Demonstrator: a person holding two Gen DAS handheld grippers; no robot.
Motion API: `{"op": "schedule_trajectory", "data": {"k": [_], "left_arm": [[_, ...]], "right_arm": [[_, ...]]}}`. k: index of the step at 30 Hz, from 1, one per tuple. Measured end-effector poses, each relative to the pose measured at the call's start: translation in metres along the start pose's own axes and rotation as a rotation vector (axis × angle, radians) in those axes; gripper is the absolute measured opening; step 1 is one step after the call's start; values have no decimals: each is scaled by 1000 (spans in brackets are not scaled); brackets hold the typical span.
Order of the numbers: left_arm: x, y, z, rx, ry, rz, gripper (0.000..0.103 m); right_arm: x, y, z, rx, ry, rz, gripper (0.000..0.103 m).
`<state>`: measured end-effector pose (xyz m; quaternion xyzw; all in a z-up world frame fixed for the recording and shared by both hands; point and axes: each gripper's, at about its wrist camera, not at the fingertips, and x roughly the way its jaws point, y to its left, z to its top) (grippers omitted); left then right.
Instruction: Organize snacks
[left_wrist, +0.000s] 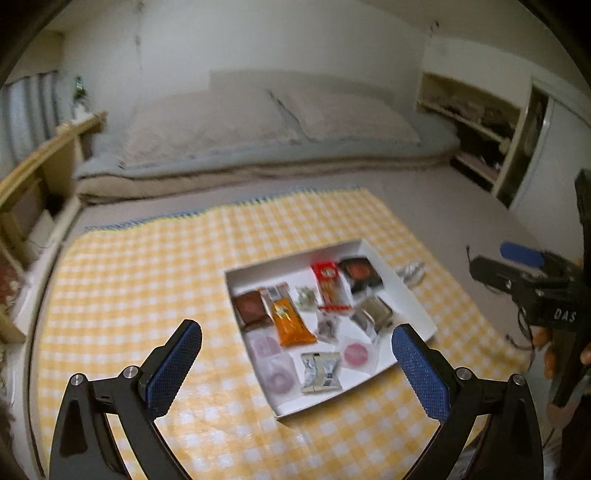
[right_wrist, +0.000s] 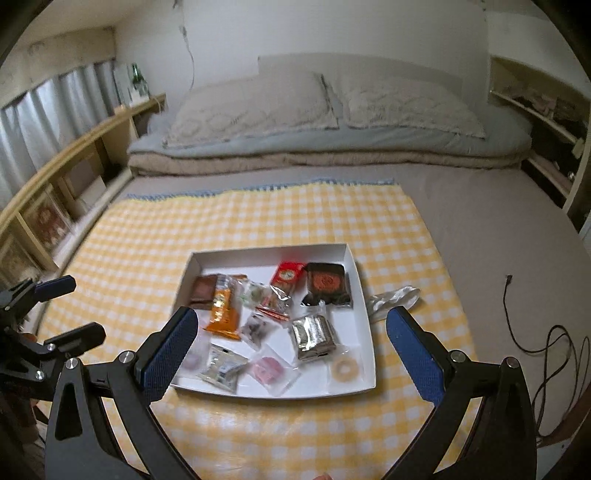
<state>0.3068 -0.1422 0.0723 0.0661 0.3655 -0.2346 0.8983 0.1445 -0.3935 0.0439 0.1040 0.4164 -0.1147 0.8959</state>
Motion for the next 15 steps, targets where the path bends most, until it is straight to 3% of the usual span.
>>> {"op": "schedule_trajectory", "data": {"k": [9, 15], "left_arm": [[-97, -13, -43, -28, -162, 130, 103], [-145, -24, -81, -33, -235, 154, 103]], "right_arm": [[-66, 24, -16, -33, -141, 17, 103], [-95, 38, -33, -47, -225, 13, 103]]}}
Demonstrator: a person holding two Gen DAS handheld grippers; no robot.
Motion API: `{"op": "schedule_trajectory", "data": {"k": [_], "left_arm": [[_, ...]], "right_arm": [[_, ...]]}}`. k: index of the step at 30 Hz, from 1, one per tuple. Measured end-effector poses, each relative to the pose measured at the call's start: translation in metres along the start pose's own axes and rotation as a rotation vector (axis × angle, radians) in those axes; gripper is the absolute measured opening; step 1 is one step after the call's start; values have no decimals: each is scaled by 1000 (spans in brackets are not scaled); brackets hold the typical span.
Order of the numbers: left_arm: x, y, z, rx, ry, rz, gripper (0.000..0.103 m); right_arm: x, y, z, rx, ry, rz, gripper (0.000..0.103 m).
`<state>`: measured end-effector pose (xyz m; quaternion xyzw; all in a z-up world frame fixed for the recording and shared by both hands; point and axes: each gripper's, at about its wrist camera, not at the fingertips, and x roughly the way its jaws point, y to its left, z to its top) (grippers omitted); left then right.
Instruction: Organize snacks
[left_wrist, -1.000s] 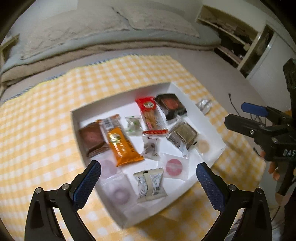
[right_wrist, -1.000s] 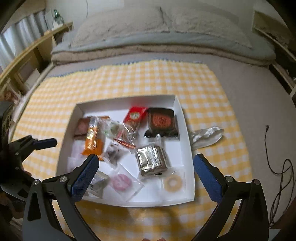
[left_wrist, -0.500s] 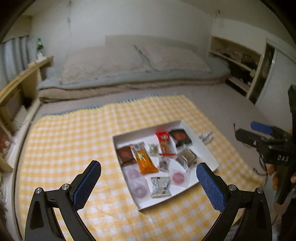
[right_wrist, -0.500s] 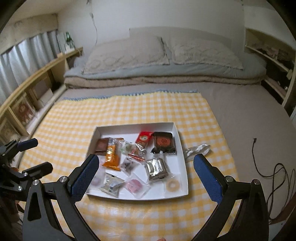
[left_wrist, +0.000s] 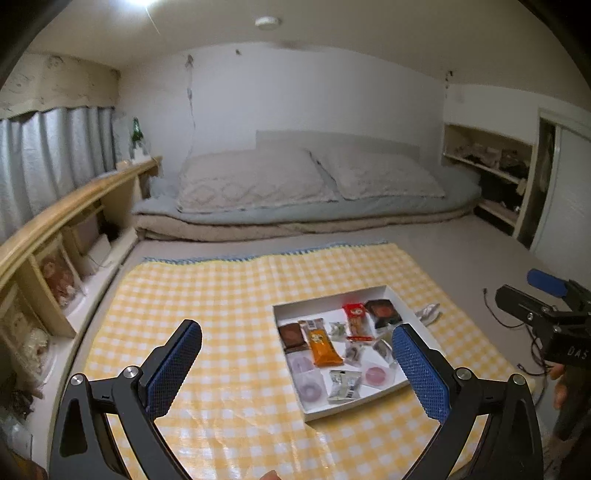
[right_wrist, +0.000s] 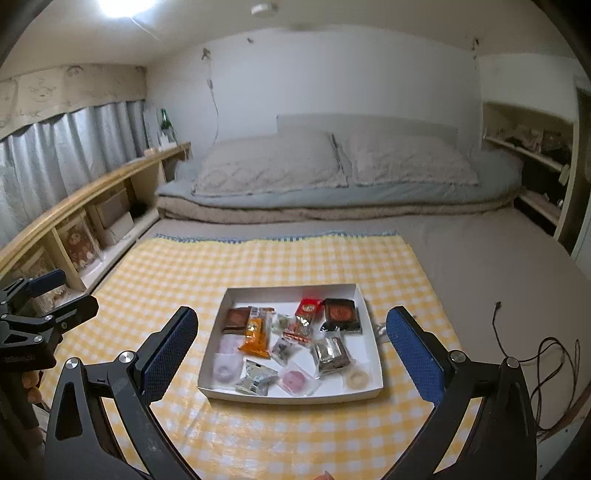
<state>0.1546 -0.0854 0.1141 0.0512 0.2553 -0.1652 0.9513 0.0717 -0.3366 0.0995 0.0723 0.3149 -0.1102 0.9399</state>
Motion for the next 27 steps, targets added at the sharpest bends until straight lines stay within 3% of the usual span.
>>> {"op": "schedule_trajectory", "data": {"k": [4, 10, 19, 27], "left_arm": [[-26, 5, -19, -11, -56, 64, 103], [-49, 3, -54, -26, -83, 87, 103], [-60, -3, -108, -25, -70, 116, 103], [-50, -4, -121, -22, -27, 132, 103]], "right_arm": [[-15, 11, -12, -15, -35, -11, 103], [-31, 22, -34, -37, -81, -48, 103], [-41, 30, -67, -40, -117, -98, 103], [-39, 37, -90, -53, -97, -118, 103]]}}
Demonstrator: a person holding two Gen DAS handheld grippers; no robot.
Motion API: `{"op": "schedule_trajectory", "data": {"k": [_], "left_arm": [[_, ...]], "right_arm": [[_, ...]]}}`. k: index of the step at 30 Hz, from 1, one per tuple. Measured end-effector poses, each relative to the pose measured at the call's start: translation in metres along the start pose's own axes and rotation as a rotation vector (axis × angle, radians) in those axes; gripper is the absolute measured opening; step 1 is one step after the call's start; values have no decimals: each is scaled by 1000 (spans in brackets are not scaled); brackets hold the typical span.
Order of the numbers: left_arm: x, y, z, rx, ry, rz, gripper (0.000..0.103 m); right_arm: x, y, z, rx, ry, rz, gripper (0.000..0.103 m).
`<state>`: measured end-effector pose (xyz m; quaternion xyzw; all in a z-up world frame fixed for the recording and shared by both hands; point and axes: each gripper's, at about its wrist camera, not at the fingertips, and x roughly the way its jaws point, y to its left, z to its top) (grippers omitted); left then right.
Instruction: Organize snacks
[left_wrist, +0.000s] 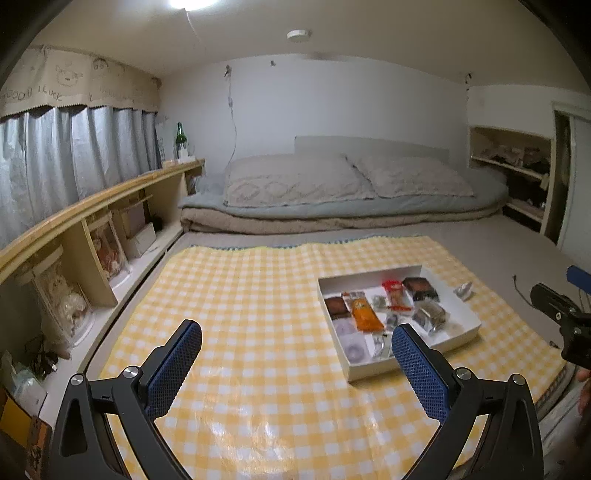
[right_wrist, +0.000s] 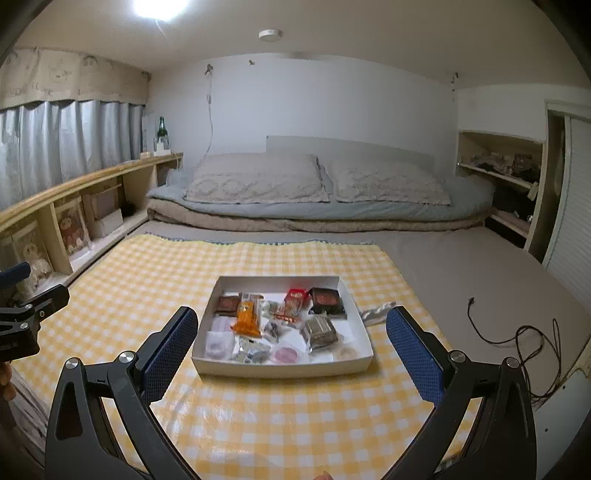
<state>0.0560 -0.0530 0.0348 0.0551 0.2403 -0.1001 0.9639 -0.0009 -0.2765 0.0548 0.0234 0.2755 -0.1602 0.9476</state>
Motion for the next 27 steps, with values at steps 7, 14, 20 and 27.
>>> {"op": "schedule_trajectory", "data": {"k": [7, 14, 20, 27], "left_arm": [[8, 0, 1, 13, 26, 16, 103], [11, -6, -5, 25, 37, 18, 103], [9, -7, -11, 18, 44, 18, 103], [9, -8, -13, 15, 49, 17, 103]], "right_arm": [[-3, 7, -16, -35, 13, -36, 103], [1, 8, -25, -62, 45, -53, 103], [-1, 9, -29, -72, 50, -52, 103], [-2, 8, -30, -63, 38, -53, 103]]}}
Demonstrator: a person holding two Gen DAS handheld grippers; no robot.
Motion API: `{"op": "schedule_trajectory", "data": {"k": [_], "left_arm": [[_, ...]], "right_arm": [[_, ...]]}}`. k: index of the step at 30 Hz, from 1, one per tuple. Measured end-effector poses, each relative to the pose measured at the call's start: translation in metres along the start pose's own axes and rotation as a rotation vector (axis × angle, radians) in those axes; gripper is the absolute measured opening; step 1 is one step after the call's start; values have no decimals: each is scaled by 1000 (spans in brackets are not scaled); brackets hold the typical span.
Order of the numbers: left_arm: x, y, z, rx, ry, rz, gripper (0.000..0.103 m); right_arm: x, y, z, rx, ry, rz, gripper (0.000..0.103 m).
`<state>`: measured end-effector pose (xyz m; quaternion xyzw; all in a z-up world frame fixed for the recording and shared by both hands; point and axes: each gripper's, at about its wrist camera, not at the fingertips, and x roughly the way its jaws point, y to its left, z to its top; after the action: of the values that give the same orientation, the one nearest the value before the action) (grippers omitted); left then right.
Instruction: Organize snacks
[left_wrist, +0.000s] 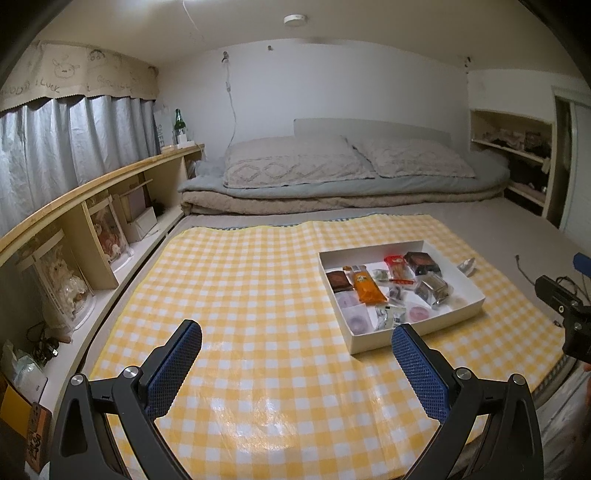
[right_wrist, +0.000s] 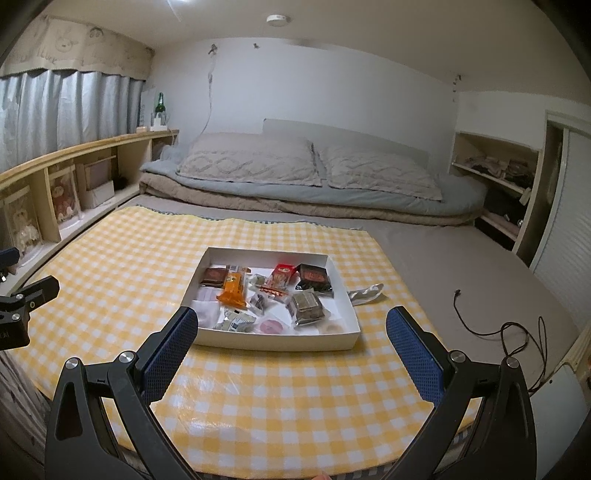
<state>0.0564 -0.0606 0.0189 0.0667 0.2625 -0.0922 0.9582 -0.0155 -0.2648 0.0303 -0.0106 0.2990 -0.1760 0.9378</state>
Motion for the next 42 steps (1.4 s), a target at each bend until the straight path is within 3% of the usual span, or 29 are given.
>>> {"op": "schedule_trajectory", "data": {"k": [42], "left_arm": [[2, -9, -3, -7, 2, -14, 103]], "right_arm": [[1, 3, 3, -16, -6, 16, 103]]}}
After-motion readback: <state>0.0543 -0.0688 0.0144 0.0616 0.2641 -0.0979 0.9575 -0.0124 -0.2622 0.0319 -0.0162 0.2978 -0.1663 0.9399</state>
